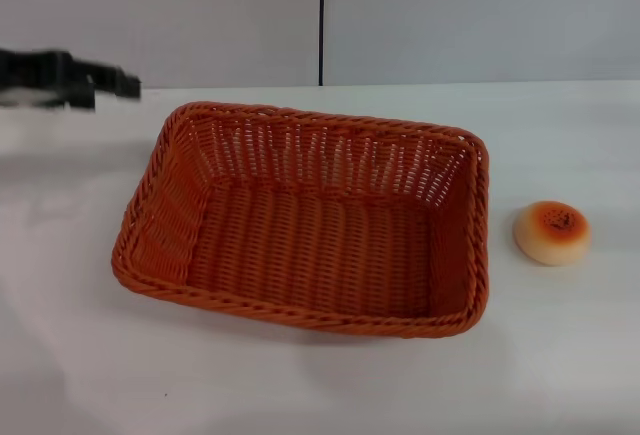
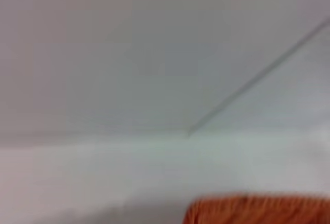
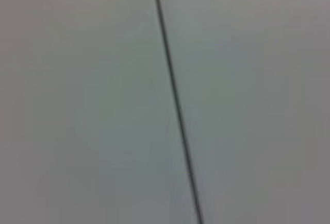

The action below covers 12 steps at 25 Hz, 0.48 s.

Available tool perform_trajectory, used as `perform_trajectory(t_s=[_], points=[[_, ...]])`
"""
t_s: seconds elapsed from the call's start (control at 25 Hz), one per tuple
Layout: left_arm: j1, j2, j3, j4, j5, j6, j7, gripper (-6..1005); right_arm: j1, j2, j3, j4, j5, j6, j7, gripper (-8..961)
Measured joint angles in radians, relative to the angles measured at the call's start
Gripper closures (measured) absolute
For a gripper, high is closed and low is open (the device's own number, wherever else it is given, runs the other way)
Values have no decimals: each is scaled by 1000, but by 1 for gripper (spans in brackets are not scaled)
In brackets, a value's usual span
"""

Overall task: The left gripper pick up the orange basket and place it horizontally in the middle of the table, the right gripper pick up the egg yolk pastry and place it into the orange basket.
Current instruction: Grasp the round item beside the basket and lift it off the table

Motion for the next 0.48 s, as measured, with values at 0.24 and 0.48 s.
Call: perform_trajectory(t_s=[0.24, 0.48], points=[[153, -15, -92, -7, -279, -112, 289, 258, -37, 5, -48, -158, -168, 4, 235, 437], [308, -25, -104, -206, -644, -225, 674, 257, -49, 12, -51, -480, -590, -26, 683, 437]])
